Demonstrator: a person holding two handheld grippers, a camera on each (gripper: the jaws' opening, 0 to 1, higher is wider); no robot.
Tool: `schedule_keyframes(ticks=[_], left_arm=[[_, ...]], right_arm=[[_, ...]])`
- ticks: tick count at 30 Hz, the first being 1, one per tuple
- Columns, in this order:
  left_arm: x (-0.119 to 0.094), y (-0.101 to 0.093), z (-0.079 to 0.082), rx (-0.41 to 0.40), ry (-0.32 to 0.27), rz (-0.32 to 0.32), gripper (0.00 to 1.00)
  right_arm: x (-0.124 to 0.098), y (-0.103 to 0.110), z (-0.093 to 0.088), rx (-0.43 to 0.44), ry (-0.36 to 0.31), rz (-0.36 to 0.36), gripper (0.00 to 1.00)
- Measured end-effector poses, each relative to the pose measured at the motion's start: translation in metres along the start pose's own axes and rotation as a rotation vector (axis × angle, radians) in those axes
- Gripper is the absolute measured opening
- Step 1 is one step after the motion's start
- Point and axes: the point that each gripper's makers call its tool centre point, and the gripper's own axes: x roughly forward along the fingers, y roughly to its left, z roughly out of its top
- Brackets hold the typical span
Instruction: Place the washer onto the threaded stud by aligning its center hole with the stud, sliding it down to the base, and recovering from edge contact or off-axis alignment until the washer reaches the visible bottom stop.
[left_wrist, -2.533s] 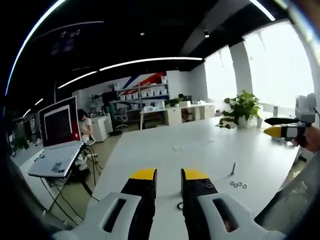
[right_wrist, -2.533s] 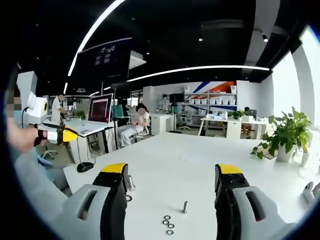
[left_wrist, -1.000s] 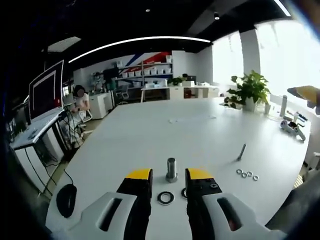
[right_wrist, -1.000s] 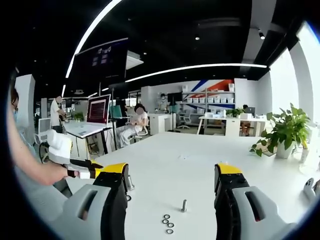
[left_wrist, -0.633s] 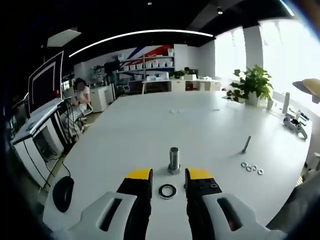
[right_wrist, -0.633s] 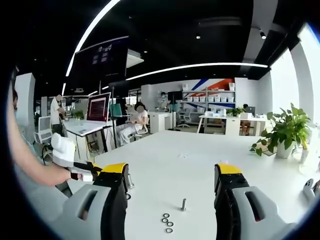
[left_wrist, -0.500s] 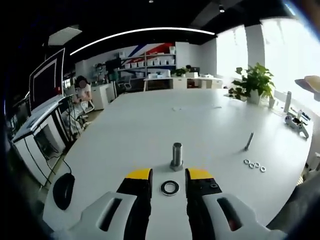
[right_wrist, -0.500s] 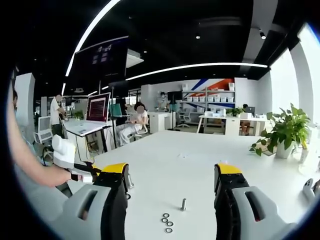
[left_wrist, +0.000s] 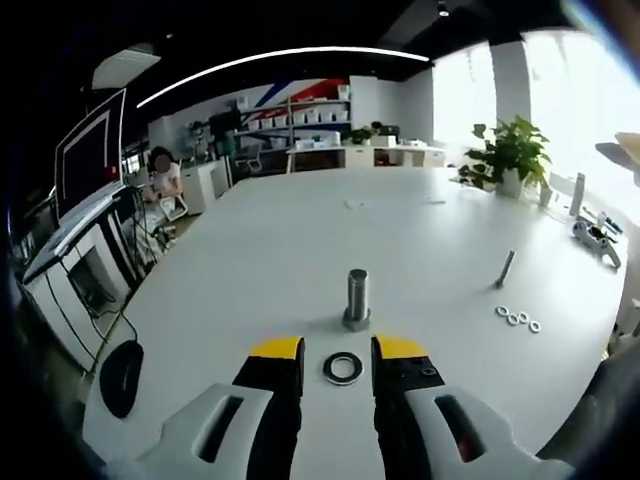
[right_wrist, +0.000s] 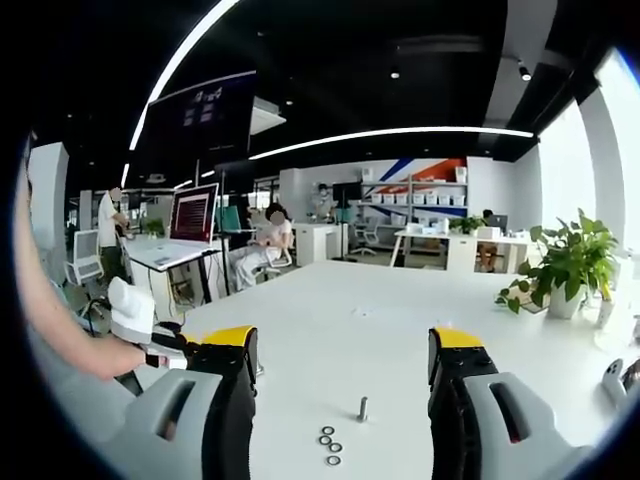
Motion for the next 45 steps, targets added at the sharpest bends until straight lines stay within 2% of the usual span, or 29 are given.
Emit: schedule_keyframes(ticks=[12,30,39,45], left_arm=[[0.012,0.000,-0.013,0.005,0.038,-0.006,0.25],[0.029,-0.002,-0.041,0.026,0.147,-0.027,0.26],[0.032,-0.004,-0.049,0.039,0.175,-0.021,0.25],[0.036,-0.001,-0.054,0.016,0.181,-0.022,0.24]], right_arm=[[0.001,-0.002,-0.003,-0.003,0.012,-0.006,0.72],[0.001,-0.002,-0.004,-0.003,0.020,-0.011,0.72],[0.001,-0.004,-0.006,-0.003,0.025,-0.018,0.72],[0.001,-0.006,-0.006,-0.001,0.027,-0.023,0.71]])
